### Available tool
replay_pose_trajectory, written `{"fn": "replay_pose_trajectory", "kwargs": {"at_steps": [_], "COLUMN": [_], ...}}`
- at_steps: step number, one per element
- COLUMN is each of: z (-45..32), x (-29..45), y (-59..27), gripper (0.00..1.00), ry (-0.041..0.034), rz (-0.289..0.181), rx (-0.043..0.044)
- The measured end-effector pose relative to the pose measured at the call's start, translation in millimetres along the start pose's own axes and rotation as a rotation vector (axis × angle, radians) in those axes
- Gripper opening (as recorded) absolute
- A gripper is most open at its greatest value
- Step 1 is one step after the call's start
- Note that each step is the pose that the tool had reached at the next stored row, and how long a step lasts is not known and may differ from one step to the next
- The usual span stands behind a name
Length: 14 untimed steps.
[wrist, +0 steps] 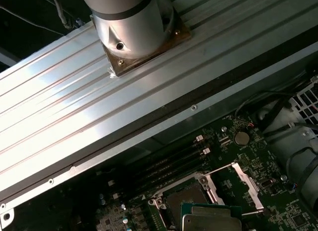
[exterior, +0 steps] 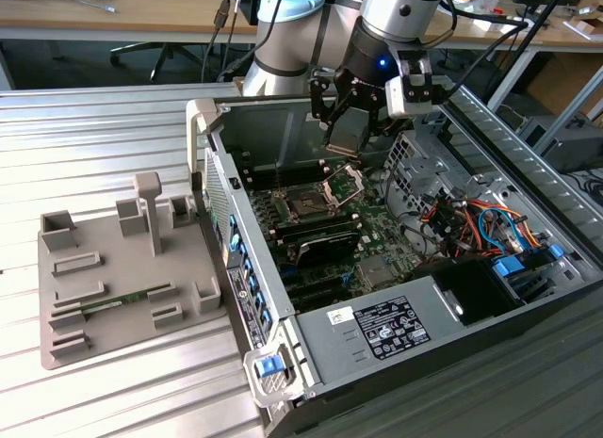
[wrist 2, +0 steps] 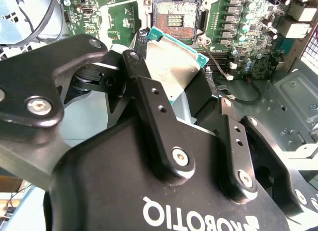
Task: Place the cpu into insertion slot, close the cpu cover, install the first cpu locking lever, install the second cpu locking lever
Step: 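Place the cpu into insertion slot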
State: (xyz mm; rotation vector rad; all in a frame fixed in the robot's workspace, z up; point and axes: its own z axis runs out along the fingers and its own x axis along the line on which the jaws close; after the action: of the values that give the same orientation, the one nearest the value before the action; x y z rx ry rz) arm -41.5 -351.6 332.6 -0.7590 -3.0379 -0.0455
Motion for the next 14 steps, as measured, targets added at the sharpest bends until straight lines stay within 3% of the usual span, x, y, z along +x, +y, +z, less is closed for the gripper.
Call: {"fn": "replay_pose_trajectory", "kwargs": {"at_steps": [14], "z": [0.0], "x": [0.0], "y": [0.0], "gripper": [0.54], "ry": [-0.0006], "rz": [0.018], "rx": [-0.0001]}}
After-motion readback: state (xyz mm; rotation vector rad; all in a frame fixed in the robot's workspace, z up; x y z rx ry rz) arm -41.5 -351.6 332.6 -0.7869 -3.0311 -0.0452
